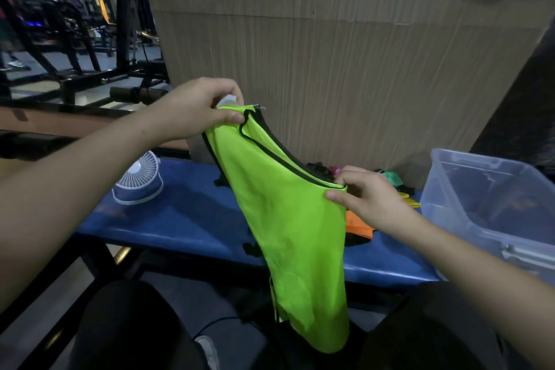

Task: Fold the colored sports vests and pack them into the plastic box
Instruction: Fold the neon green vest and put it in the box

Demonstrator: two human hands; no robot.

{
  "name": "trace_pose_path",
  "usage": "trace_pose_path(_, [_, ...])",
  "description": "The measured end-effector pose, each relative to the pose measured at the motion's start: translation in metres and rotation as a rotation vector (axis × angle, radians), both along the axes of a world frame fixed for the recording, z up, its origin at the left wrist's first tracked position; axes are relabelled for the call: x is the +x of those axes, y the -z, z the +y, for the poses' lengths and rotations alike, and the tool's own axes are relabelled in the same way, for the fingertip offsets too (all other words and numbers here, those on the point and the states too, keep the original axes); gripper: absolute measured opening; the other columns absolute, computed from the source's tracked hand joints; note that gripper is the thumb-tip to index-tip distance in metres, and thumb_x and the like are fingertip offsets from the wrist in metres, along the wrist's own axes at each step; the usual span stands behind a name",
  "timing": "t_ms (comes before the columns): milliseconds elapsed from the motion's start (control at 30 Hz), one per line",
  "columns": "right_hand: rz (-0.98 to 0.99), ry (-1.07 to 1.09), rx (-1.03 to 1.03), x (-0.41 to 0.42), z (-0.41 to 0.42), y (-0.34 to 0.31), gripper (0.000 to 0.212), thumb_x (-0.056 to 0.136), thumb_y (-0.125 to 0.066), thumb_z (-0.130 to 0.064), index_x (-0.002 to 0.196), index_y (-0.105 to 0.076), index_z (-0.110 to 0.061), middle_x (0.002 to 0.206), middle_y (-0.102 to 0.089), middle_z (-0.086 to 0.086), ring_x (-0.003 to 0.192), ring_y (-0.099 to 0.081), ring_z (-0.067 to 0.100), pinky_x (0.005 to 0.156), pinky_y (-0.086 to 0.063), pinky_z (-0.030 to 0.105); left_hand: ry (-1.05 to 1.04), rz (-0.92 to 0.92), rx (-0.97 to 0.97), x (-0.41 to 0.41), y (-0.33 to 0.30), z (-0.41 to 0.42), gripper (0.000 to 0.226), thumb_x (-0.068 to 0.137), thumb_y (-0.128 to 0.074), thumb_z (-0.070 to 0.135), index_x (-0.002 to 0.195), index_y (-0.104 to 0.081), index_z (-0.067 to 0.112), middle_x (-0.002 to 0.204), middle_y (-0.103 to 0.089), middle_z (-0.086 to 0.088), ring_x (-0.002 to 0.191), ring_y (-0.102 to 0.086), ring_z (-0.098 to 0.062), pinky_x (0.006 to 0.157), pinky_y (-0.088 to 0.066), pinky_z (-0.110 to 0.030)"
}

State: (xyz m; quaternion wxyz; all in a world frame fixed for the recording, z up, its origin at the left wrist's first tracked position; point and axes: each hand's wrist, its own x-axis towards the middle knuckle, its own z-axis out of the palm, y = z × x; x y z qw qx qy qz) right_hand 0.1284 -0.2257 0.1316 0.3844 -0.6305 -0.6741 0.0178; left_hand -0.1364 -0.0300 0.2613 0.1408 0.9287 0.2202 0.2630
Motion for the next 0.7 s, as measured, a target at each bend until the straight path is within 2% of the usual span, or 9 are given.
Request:
trace_pose_path(67, [-0.067, 0.011, 0.063, -0.004, -0.003, -0.004, 0.017, 0.085, -0.074, -0.030, 0.079, -0.063, -0.018, 0.073, -0.055, -0.015, 0.073, -0.053, -0.005, 0.071, -0.039, 0.013, -0.013, 0.009, 0.014, -0.002, 0.000, -0.002, 0.011, 0.089, -0.074, 0.029, 0.087, -0.063, 0.029, 0.084, -0.065, 0.008, 0.084, -0.060, -0.016, 0.078, -0.048, -0.043])
trace_pose_path(133, [-0.042, 0.044, 0.053, -0.004, -0.006, -0.005, 0.014, 0.085, -0.078, -0.023, 0.083, -0.065, -0.016, 0.068, -0.058, -0.004, 0.064, -0.049, 0.002, 0.066, -0.043, 0.028, -0.017, 0.005, 0.020, -0.006, -0.003, -0.005, 0.009, 0.090, -0.071, 0.033, 0.089, -0.063, 0.029, 0.087, -0.066, 0.006, 0.086, -0.061, -0.017, 0.076, -0.047, -0.041])
trace_pose_path(200, [0.063, 0.053, 0.019, -0.008, -0.010, -0.009, 0.017, 0.083, -0.080, -0.023, 0.089, -0.063, -0.021, 0.072, -0.060, 0.016, 0.064, -0.048, 0.021, 0.065, -0.046, 0.042, -0.022, -0.018, 0.015, -0.013, -0.008, -0.007, 0.011, 0.090, -0.072, 0.035, 0.088, -0.063, 0.030, 0.088, -0.066, 0.004, 0.087, -0.062, -0.019, 0.075, -0.048, -0.042])
trace_pose_path(233, [0.127, 0.033, 0.019, -0.012, -0.013, -0.013, 0.020, 0.083, -0.080, -0.023, 0.090, -0.061, -0.022, 0.075, -0.061, 0.018, 0.065, -0.047, 0.019, 0.066, -0.047, 0.044, -0.029, -0.032, 0.022, -0.017, -0.012, -0.009, 0.011, 0.090, -0.072, 0.036, 0.087, -0.063, 0.030, 0.088, -0.066, 0.003, 0.087, -0.062, -0.020, 0.075, -0.048, -0.042])
trace_pose_path(367, [0.145, -0.067, 0.057, -0.036, -0.026, -0.035, 0.023, 0.088, -0.076, -0.031, 0.084, -0.056, -0.020, 0.065, -0.047, 0.002, 0.063, -0.039, 0.012, 0.060, -0.035, 0.034, -0.061, -0.129, 0.078, -0.028, -0.034, -0.020, 0.012, 0.089, -0.073, 0.032, 0.087, -0.062, 0.028, 0.084, -0.064, 0.006, 0.080, -0.058, -0.011, 0.071, -0.044, -0.030])
trace_pose_path(467, [0.132, -0.157, 0.029, -0.056, -0.032, -0.054, 0.027, 0.087, -0.074, -0.034, 0.081, -0.054, -0.018, 0.070, -0.048, 0.014, 0.064, -0.042, 0.026, 0.059, -0.035, 0.038, -0.100, -0.189, 0.136, -0.034, -0.051, -0.032, 0.008, 0.091, -0.071, 0.026, 0.093, -0.064, 0.023, 0.080, -0.059, 0.009, 0.068, -0.050, 0.006, 0.062, -0.037, -0.012])
trace_pose_path(567, [0.214, -0.221, -0.059, -0.065, -0.033, -0.072, 0.029, 0.082, -0.081, -0.015, 0.079, -0.052, -0.011, 0.069, -0.052, 0.007, 0.064, -0.046, 0.013, 0.060, -0.039, 0.033, -0.110, -0.237, 0.175, -0.039, -0.062, -0.044, 0.009, 0.092, -0.070, 0.027, 0.099, -0.067, 0.023, 0.090, -0.062, 0.000, 0.078, -0.050, -0.008, 0.068, -0.039, -0.021])
trace_pose_path(633, [0.191, -0.189, -0.083, -0.067, -0.032, -0.083, 0.031, 0.080, -0.083, -0.009, 0.077, -0.052, -0.011, 0.068, -0.056, 0.001, 0.063, -0.050, 0.004, 0.057, -0.042, 0.024, -0.118, -0.266, 0.173, -0.042, -0.068, -0.046, 0.009, 0.092, -0.070, 0.028, 0.100, -0.067, 0.026, 0.090, -0.060, 0.007, 0.079, -0.050, -0.007, 0.071, -0.040, -0.020])
trace_pose_path(700, [0.171, -0.138, -0.097, -0.068, -0.027, -0.093, 0.031, 0.079, -0.084, -0.015, 0.079, -0.055, -0.006, 0.074, -0.064, 0.011, 0.067, -0.056, 0.007, 0.062, -0.047, 0.032, -0.119, -0.282, 0.140, -0.041, -0.074, -0.041, 0.009, 0.092, -0.069, 0.030, 0.100, -0.067, 0.028, 0.086, -0.056, 0.019, 0.075, -0.049, 0.000, 0.077, -0.039, -0.026])
